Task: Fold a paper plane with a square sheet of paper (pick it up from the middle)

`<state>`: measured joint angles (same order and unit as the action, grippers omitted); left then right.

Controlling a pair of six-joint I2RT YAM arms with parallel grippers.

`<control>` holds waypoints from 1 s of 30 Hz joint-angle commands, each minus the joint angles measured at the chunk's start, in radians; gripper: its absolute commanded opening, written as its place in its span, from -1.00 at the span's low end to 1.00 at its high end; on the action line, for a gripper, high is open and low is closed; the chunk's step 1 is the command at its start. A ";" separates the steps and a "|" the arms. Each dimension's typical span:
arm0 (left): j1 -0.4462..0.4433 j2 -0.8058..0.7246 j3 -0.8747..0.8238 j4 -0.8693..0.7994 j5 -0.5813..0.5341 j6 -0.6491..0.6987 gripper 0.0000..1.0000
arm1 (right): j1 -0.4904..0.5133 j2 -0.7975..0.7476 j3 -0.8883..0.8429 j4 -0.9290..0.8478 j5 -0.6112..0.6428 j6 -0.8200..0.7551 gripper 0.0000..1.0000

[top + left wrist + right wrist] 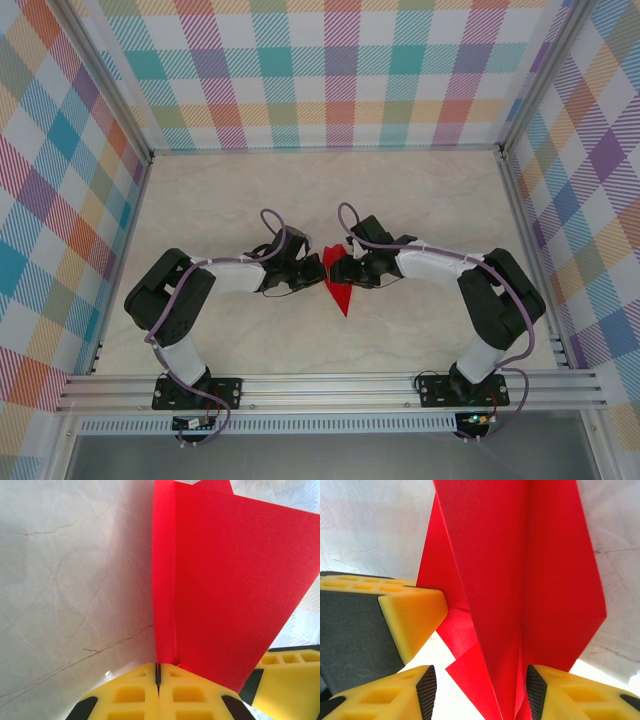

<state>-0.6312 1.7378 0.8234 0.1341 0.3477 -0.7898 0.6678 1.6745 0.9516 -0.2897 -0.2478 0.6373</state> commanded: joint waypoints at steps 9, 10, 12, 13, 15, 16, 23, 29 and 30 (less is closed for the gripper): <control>0.011 -0.023 0.000 0.016 0.003 -0.002 -1.00 | 0.058 0.036 0.021 -0.061 0.052 -0.051 0.15; 0.011 -0.024 0.000 0.016 0.003 -0.002 -1.00 | 0.063 0.042 0.025 -0.068 0.065 -0.053 0.15; 0.013 -0.027 -0.001 0.016 0.005 -0.009 -1.00 | 0.073 0.051 0.035 -0.085 0.094 -0.056 0.12; 0.015 -0.025 -0.001 0.018 0.008 -0.013 -0.99 | 0.076 0.055 0.039 -0.089 0.105 -0.057 0.11; 0.015 -0.025 -0.003 0.024 0.015 -0.020 -0.97 | 0.081 0.061 0.042 -0.091 0.119 -0.057 0.07; 0.016 -0.024 -0.004 0.024 0.018 -0.021 -0.96 | 0.082 0.064 0.044 -0.093 0.127 -0.057 0.06; 0.019 -0.027 -0.007 0.016 0.015 -0.021 -0.95 | 0.087 0.037 0.039 -0.076 0.174 -0.036 -0.10; 0.019 -0.027 -0.007 0.013 0.014 -0.018 -0.94 | 0.087 0.019 0.035 -0.067 0.218 -0.004 -0.37; 0.019 -0.027 -0.009 0.014 0.015 -0.017 -0.94 | 0.087 0.021 0.037 -0.064 0.216 -0.004 -0.43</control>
<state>-0.6254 1.7378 0.8234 0.1349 0.3511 -0.8005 0.7475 1.7245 0.9726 -0.3565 -0.0631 0.6182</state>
